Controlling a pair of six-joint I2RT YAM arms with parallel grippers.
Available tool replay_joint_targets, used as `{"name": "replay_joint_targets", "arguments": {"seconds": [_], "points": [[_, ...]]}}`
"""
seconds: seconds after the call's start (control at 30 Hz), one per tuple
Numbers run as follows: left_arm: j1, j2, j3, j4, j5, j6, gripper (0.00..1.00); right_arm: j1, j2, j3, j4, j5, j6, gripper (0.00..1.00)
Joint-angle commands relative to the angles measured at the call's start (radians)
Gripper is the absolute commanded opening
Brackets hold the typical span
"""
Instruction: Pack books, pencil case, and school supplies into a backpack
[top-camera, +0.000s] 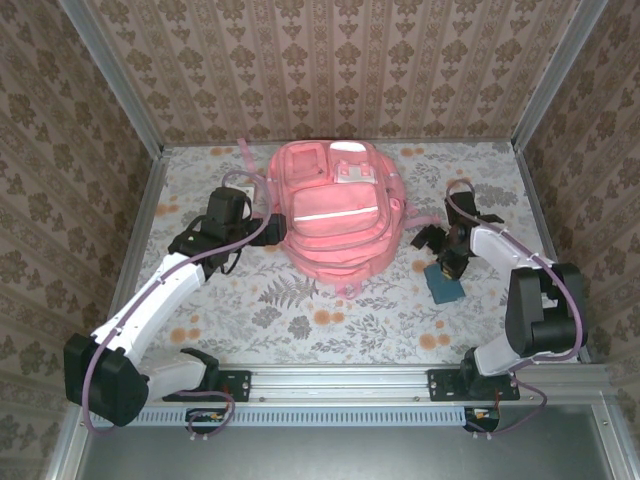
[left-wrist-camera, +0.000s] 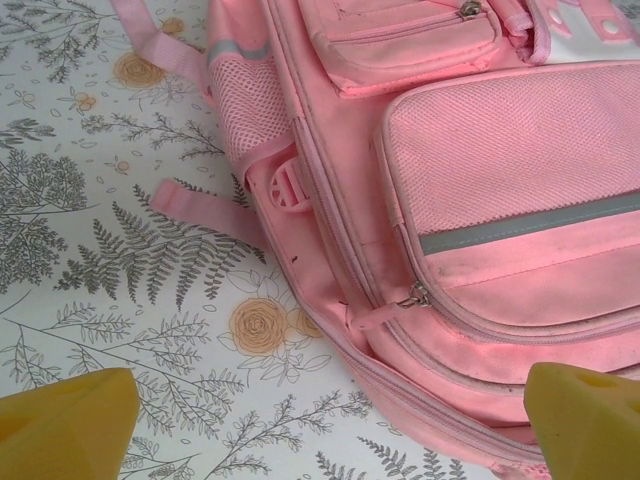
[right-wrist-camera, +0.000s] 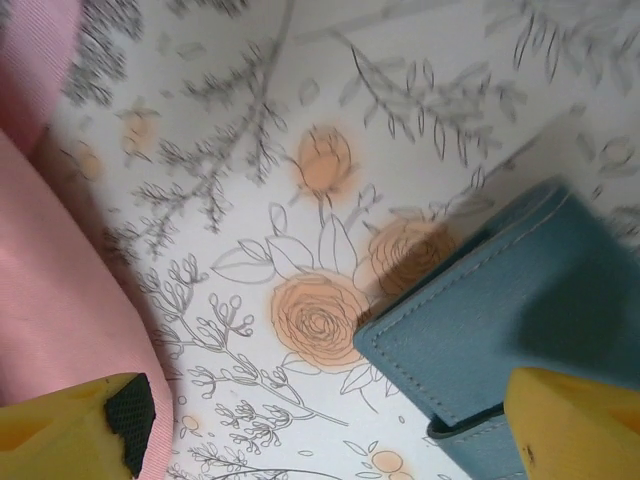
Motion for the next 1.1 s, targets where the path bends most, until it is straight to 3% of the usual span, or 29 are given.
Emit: {"name": "replay_joint_targets", "arguments": {"seconds": [0.0, 0.2, 0.5, 0.83, 1.0, 1.07], "points": [[0.006, -0.017, 0.031, 0.001, 0.033, -0.024, 1.00, -0.022, -0.043, 0.055, -0.104, 0.116, -0.107, 0.92], [0.006, -0.010, 0.037, 0.006, 0.063, -0.026, 1.00, -0.116, 0.041, 0.060, -0.132, 0.136, -0.235, 0.96], [0.006, -0.001, 0.029, 0.015, 0.050, -0.022, 1.00, -0.123, 0.043, -0.025, -0.089, 0.080, -0.195, 0.99], [0.007, 0.016, 0.024, 0.015, 0.052, -0.021, 1.00, -0.036, -0.016, -0.123, -0.053, -0.066, -0.104, 0.96], [0.006, 0.022, 0.027, 0.020, 0.080, -0.022, 1.00, 0.034, -0.045, -0.141, 0.009, -0.165, -0.084, 0.89], [0.007, 0.026, 0.033, 0.019, 0.099, -0.018, 1.00, 0.032, -0.050, -0.137, 0.002, -0.140, -0.095, 0.83]]}}
